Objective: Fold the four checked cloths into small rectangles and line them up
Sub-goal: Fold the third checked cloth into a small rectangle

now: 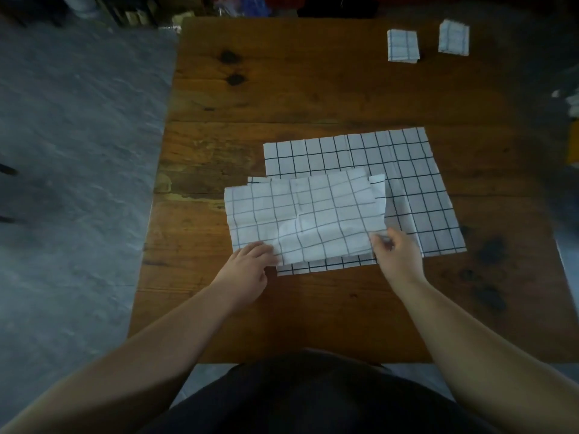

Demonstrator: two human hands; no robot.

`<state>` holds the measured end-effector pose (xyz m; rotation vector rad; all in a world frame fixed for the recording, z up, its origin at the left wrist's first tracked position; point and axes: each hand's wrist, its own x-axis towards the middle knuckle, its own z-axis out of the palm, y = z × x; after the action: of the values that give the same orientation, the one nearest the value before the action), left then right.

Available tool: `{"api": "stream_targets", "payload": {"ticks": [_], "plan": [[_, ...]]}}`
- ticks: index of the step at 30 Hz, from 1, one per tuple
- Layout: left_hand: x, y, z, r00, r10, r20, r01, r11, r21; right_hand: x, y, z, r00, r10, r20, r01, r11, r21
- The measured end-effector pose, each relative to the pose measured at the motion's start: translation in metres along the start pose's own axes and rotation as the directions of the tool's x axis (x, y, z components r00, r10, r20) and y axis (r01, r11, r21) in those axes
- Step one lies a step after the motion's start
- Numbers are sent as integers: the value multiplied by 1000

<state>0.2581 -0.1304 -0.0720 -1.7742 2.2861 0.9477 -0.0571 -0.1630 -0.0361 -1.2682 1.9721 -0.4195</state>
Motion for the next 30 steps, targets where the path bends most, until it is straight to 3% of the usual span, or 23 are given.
{"api": "stream_targets", "payload": {"ticks": [8,16,21,23,26,28,30], "plan": [[-15,9,8,1000,15,3,-15,999,46,-28,40,9,951,309,16,-307,949,-71],[-25,23,25,997,47,62,-58,982,182,-47,49,15,940,342,-6,-341,935,-92],[-29,24,30,995,53,89,-68,980,185,-64,42,21,927,365,-82,-370,862,-347],[-30,24,30,996,61,68,-72,983,167,-76,43,23,979,176,-99,-201,893,-402],[-31,23,29,997,75,19,-76,989,125,-84,40,31,980,-174,93,197,870,-452],[-31,22,27,996,93,-12,-91,991,96,-81,34,40,938,-270,216,341,830,-442],[-32,24,25,995,101,-15,-100,993,67,-76,27,49,914,-303,272,395,818,-417]]}}
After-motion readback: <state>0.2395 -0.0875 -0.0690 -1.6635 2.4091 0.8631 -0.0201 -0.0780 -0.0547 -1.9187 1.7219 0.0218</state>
